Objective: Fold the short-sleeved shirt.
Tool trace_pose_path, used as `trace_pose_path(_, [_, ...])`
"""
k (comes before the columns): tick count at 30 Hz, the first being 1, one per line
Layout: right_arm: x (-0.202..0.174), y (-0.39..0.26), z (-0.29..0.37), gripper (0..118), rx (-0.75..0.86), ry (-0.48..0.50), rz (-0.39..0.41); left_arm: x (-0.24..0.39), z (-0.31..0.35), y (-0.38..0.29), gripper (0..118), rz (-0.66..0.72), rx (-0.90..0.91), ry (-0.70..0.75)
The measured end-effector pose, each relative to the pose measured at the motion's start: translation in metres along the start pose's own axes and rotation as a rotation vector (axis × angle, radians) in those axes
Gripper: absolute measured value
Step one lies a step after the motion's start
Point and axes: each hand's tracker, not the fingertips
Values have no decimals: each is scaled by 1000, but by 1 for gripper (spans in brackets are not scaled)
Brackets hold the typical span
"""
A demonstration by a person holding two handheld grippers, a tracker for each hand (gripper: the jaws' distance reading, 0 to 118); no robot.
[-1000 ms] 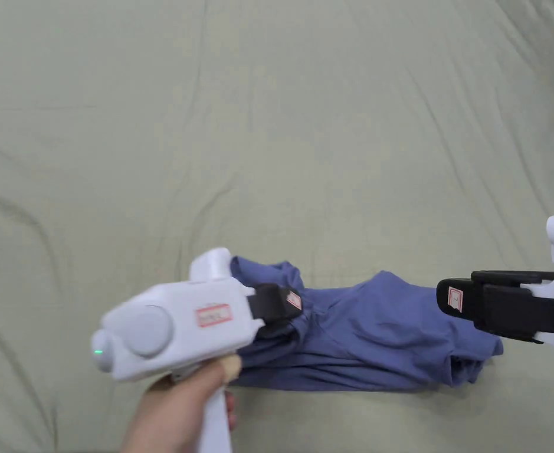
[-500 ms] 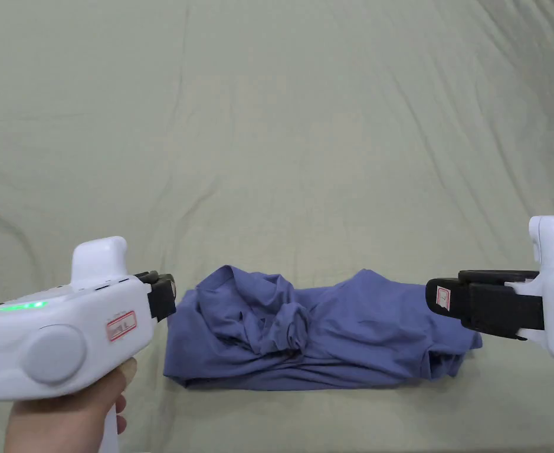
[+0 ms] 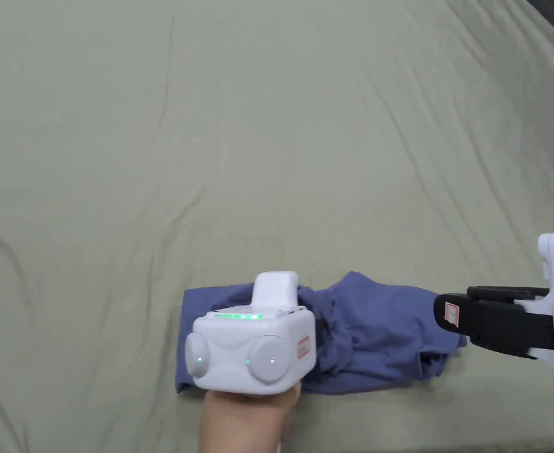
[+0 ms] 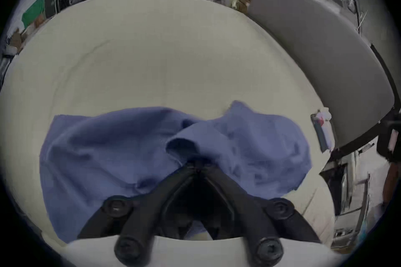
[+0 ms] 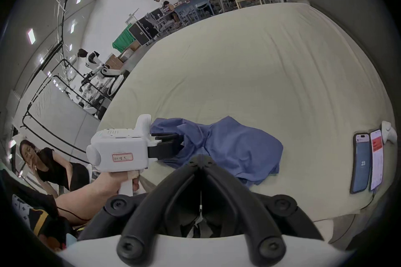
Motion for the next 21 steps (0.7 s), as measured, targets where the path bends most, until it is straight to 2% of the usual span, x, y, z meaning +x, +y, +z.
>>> trace_pose_path(4, [3,-2,11,2,15,-19,-15,37,-3,6,0,-40,-1,-99])
trace_pose_path(9, [0,1,17,2,26,-13,-16,65,-29,-2,0,-47,-181,-257])
trace_pose_path(11, [-3,4,21,2,37,-9,-5,51,-8,2,0,-23,-122,-328])
trace_pose_path(14, [-5,10,27,2,53,29,15,-4,47,22,0,128,-19,-610])
trace_pose_path(15, [-6,11,26,2,55,49,18,-30,64,27,14,170,-20,-695])
trace_pose_path(16, [-7,13,25,2,55,60,21,-55,79,31,55,182,-21,-732])
trace_pose_path(17, [-8,14,23,2,55,69,23,-79,91,33,115,166,-14,-697])
trace_pose_path(19, [-10,16,16,2,55,78,30,-139,120,29,118,114,70,-544])
trace_pose_path(20, [-10,17,13,2,53,85,29,-162,126,34,118,135,186,-496])
trace_pose_path(21, [-11,17,9,2,49,96,25,-187,129,33,118,162,225,-425])
